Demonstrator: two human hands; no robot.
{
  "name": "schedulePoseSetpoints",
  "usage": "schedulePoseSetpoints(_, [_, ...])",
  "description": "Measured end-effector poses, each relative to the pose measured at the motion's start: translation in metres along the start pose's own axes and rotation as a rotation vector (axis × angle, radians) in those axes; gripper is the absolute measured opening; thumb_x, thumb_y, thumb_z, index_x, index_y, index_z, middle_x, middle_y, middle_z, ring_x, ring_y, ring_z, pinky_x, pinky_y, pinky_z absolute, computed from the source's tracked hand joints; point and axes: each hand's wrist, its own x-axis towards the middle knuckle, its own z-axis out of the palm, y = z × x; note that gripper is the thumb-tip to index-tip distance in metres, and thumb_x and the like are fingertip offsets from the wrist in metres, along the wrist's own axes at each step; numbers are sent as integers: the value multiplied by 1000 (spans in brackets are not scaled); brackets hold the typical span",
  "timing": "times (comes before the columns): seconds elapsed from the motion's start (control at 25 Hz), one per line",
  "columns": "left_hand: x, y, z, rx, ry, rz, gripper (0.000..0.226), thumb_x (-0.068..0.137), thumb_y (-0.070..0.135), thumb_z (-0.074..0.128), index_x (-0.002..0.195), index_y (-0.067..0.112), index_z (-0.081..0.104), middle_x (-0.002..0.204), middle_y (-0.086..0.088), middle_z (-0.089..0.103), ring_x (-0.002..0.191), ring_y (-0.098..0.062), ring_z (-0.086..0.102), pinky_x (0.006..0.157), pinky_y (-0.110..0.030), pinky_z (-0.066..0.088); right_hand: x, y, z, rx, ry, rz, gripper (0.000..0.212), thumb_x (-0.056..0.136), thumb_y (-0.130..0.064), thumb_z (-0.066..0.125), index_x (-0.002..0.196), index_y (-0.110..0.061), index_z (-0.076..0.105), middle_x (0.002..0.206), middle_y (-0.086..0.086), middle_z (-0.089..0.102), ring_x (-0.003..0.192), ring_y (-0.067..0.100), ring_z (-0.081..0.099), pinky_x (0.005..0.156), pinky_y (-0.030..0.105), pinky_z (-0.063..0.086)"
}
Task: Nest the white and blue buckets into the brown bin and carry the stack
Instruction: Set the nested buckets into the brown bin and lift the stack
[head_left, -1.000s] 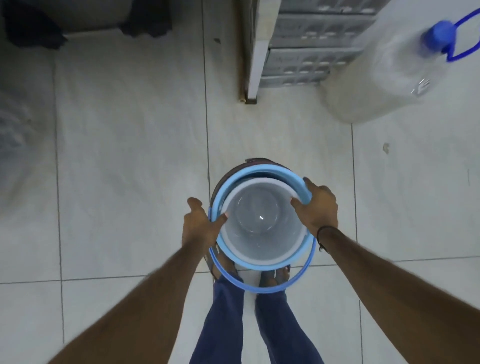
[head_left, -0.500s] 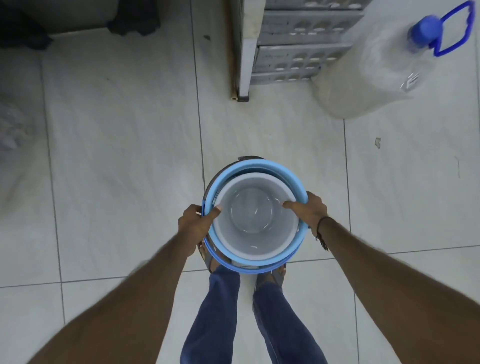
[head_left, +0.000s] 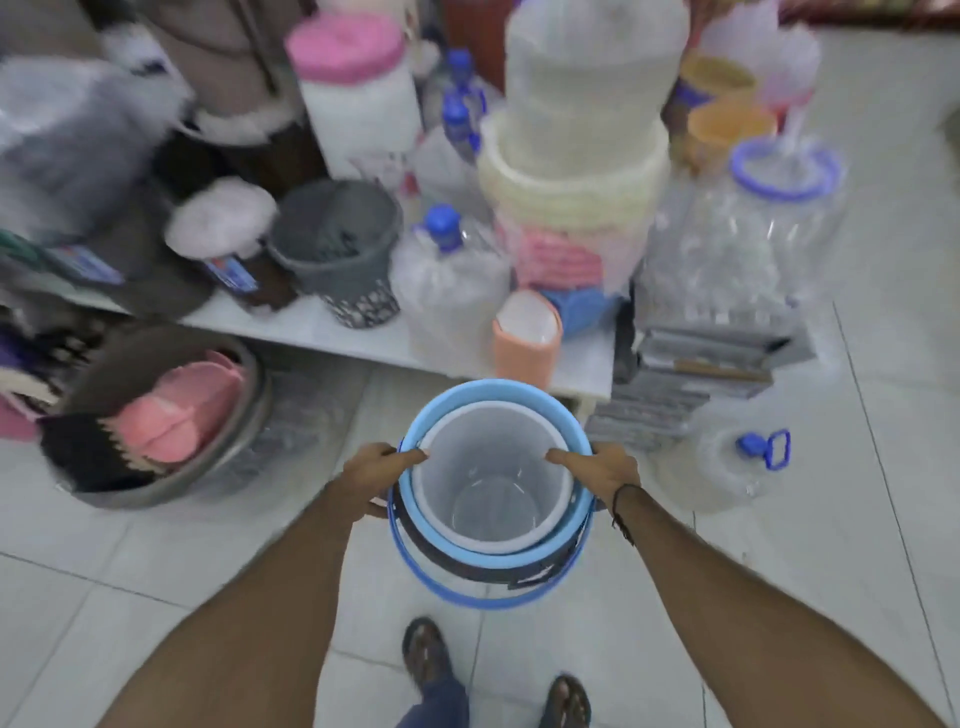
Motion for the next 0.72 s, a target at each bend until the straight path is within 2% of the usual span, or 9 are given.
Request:
schedulePoseSetpoints(0.12, [-40, 53, -89, -15, 62, 94, 46, 70, 41, 85, 98, 8, 69, 90, -15, 73, 67, -29, 71, 50, -35, 59, -36, -100, -15, -25, 0, -146, 62, 48, -69, 81, 80, -16, 74, 77, 7, 75, 66, 24, 73, 58, 43, 65])
schedulePoseSetpoints(0.24, [-74, 105, -184, -87, 136, 206, 49, 69, 37, 87, 98, 1, 70, 83, -16, 76, 56, -28, 71, 47, -37, 60, -71, -211, -20, -28, 18, -260, 69, 52, -67, 84, 84, -7, 71, 81, 11, 75, 67, 26, 73, 58, 41, 64])
schedulePoseSetpoints(0.32, [-91, 137, -232, -89, 185, 276, 47, 68, 40, 86, 92, 2, 70, 68, -11, 77, 51, -25, 72, 45, -33, 58, -84, -273, -25, 57, 13, -316, 77, 48, -63, 87, 92, -2, 72, 81, 15, 77, 67, 28, 75, 63, 47, 65])
schedulePoseSetpoints(0.4, [-108, 166, -276, -98, 253, 347, 45, 71, 41, 83, 80, 0, 67, 56, -10, 72, 46, -23, 68, 47, -30, 56, -98, -330, -29, 114, 37, -393, 89, 40, -64, 87, 101, -1, 72, 86, 16, 77, 71, 29, 75, 67, 47, 64])
schedulePoseSetpoints(0.52, [-126, 215, -331, -116, 351, 455, 39, 81, 38, 76, 72, 4, 60, 39, -4, 64, 28, -15, 59, 28, -21, 47, -114, -410, -38, 195, 76, -485, 100, 31, -63, 87, 107, -1, 69, 91, 17, 77, 65, 27, 75, 52, 43, 63])
schedulePoseSetpoints(0.6, [-133, 248, -362, -149, 400, 504, 39, 80, 41, 75, 75, 6, 58, 46, -5, 67, 35, -17, 62, 31, -21, 48, -120, -458, -45, 217, 128, -541, 105, 28, -65, 86, 108, 0, 67, 92, 17, 75, 68, 29, 75, 50, 45, 63])
schedulePoseSetpoints(0.72, [-119, 287, -400, -164, 500, 587, 45, 69, 44, 81, 84, 8, 59, 75, -10, 68, 55, -22, 66, 38, -26, 53, -108, -517, -51, 201, 198, -598, 101, 23, -72, 82, 95, -3, 69, 92, 15, 75, 72, 29, 74, 53, 48, 64])
